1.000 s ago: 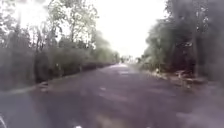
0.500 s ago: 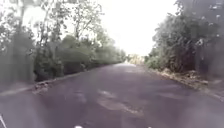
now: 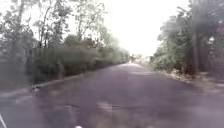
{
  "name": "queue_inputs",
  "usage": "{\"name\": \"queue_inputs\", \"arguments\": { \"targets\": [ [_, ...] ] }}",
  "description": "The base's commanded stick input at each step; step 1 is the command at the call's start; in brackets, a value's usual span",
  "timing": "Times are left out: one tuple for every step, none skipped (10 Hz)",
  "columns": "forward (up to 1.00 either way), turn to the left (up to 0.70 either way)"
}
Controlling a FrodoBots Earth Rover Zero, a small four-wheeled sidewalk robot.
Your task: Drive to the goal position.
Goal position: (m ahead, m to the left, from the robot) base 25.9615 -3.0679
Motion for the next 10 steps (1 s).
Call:
{"name": "queue_inputs", "arguments": {
  "targets": [
    [1.00,0.00],
    [1.00,0.00],
    [1.00,0.00],
    [1.00,0.00],
    [1.00,-0.02],
    [1.00,-0.09],
    [1.00,-0.17],
    [1.00,-0.24],
    [1.00,-0.31],
    [1.00,-0.39]
  ]
}}
